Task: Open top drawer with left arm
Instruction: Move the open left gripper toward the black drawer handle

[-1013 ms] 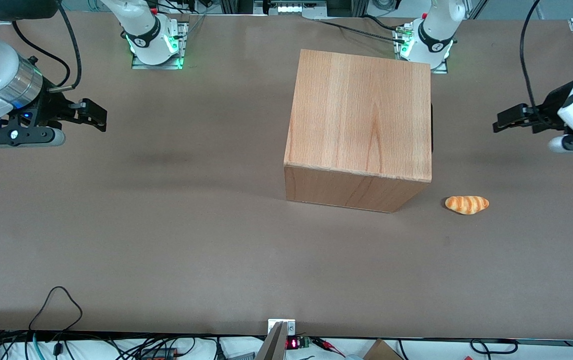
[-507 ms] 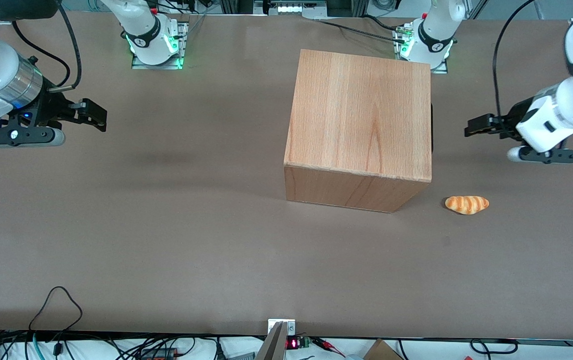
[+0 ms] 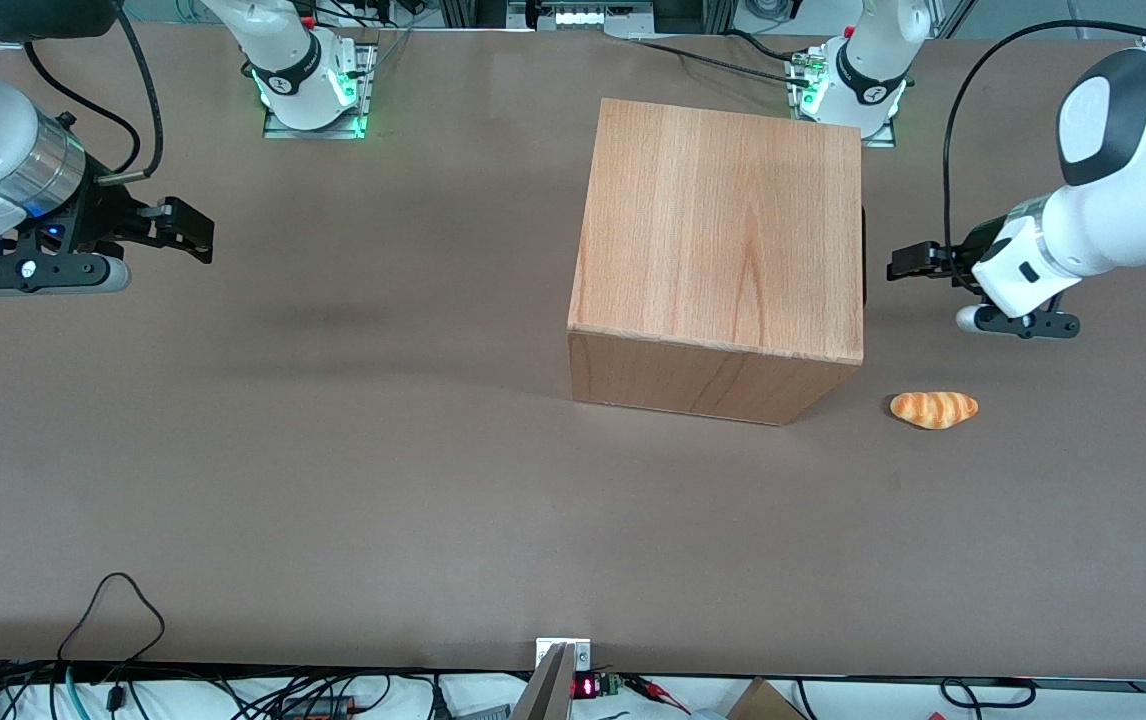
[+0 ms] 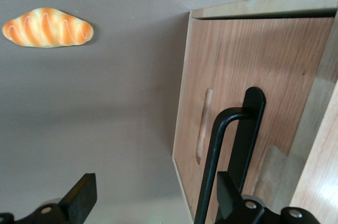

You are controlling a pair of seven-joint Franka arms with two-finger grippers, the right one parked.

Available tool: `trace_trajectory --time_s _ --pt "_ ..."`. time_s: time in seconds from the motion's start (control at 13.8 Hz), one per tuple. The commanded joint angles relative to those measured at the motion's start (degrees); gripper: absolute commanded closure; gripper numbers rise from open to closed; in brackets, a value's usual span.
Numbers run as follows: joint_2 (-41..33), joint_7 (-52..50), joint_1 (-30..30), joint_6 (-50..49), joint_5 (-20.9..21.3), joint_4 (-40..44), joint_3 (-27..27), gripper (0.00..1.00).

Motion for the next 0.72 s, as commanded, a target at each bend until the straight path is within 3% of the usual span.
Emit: trace_trajectory --time_s 0.0,0.65 --pt "-1.9 1.7 0.2 1.3 -2.3 -2.5 -0.3 0.0" --pt "-1.8 4.7 0.1 4.6 -3.7 -6.8 -1.1 0.0"
